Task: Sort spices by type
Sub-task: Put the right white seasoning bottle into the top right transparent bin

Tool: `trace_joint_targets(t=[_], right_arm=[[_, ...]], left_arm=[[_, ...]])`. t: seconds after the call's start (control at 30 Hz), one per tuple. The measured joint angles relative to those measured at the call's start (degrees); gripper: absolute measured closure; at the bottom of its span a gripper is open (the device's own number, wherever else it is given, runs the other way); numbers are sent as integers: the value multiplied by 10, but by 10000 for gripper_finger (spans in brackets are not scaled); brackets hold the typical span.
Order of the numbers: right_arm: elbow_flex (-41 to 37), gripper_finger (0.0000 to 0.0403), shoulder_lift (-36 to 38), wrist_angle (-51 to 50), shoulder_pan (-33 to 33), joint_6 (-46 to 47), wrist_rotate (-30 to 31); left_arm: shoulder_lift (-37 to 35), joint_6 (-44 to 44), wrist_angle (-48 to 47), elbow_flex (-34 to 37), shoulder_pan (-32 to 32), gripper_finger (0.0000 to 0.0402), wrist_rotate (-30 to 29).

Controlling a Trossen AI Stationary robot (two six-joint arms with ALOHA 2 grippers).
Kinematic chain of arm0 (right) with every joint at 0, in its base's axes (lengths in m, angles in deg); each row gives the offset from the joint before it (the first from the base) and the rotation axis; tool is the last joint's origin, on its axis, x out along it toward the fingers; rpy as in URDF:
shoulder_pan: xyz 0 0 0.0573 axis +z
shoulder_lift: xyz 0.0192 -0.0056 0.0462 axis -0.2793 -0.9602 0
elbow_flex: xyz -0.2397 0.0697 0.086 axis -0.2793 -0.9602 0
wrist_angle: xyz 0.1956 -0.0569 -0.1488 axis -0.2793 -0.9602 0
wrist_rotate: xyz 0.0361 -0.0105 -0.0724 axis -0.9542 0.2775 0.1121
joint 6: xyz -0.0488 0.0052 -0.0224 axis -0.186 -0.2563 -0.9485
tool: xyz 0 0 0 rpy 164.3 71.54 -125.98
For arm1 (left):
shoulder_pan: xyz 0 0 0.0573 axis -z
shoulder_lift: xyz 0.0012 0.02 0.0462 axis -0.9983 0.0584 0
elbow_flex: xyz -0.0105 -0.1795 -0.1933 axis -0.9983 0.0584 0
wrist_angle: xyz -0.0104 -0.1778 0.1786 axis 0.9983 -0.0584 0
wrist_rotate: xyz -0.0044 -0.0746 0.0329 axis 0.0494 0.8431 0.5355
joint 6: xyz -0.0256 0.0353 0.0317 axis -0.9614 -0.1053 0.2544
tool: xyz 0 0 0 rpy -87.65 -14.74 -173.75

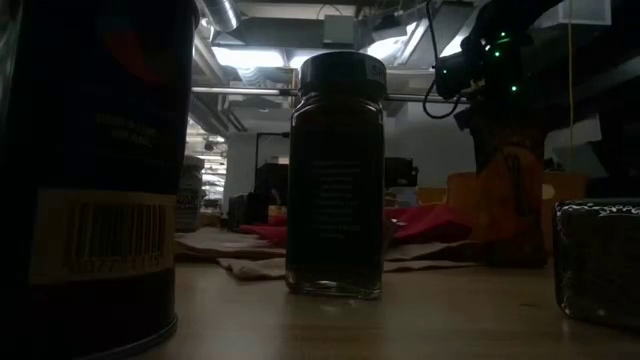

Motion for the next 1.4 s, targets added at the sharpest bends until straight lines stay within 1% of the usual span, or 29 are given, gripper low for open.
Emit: trace_joint_targets(t=[0.17, 0.33, 0.47, 0.73, 1.03, 1.27, 1.4], right_arm=[[-10, 88, 0, 13, 0, -7, -7], [-39, 94, -1, 34, -7, -20, -11], [-44, 101, -1, 47, -7, -28, -12], [-45, 130, -13, 67, -10, -39, -19], [-43, 192, -30, 61, -10, -40, -23], [-46, 192, -13, 63, -10, -39, -29], [-34, 192, -5, 39, -10, -33, -28]], left_arm=[[0, 0, 0, 0, 0, 196, 0], [0, 0, 0, 0, 0, 196, 0], [0, 0, 0, 0, 0, 196, 0], [0, 0, 0, 0, 0, 196, 0], [0, 0, 0, 0, 0, 196, 0], [0, 0, 0, 0, 0, 196, 0], [0, 0, 0, 0, 0, 196, 0]])
